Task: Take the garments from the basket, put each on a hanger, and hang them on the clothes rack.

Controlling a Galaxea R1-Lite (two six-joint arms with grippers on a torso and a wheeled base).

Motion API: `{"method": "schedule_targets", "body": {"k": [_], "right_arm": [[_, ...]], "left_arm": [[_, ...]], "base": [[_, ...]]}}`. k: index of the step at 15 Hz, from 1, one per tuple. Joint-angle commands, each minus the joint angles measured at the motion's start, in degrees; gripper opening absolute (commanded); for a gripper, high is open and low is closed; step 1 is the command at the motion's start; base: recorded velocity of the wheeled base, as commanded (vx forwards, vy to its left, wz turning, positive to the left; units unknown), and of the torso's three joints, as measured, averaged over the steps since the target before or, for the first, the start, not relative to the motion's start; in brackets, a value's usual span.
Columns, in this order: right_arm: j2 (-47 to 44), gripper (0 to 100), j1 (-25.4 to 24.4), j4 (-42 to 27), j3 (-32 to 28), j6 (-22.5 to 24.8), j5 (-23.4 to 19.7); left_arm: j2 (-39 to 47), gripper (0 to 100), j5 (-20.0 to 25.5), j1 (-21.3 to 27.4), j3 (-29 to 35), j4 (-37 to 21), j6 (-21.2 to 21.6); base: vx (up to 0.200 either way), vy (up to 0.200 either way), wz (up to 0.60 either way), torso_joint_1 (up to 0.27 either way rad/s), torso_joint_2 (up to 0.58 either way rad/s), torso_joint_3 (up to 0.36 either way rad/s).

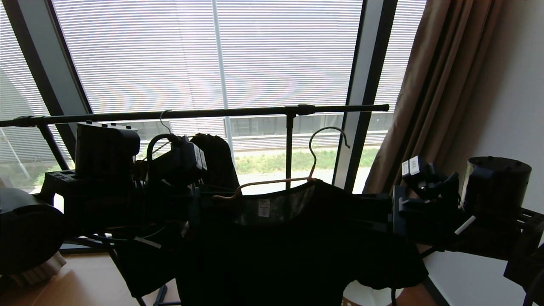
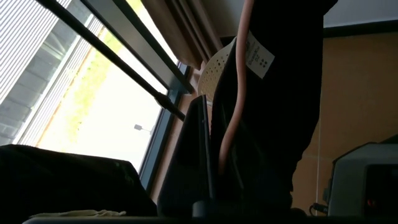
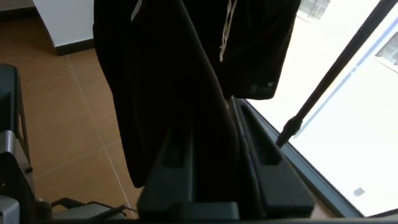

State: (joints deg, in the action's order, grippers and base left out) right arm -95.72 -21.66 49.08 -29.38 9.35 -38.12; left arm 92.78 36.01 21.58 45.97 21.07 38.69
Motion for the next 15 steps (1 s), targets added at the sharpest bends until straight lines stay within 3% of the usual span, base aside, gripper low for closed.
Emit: {"method": "schedule_targets", "body": {"k": [1, 6, 15], "right_arm": [[0.01, 100, 1.18, 0.05, -0.06, 0.05, -0.11], [0.27, 100, 5.4, 0.14, -1.73, -0.21, -0.55], [-2.54, 100, 7.69, 0.14, -2.7, -0.12, -0.55]], "left_arm": [[-0.67, 0, 0.02, -0.22, -0.18, 0.12, -1.25], [-2.08, 0, 0.29, -0.57, -1.41, 0.2, -3.71], [-7.53, 0, 4.59, -9.98, -6.42, 0.2, -6.96]], "base": [[0.0, 0.0, 0.0, 0.0, 0.0, 0.0], [0.0, 0.0, 0.0, 0.0, 0.0, 0.0], [0.0, 0.0, 0.0, 0.0, 0.0, 0.0]]}}
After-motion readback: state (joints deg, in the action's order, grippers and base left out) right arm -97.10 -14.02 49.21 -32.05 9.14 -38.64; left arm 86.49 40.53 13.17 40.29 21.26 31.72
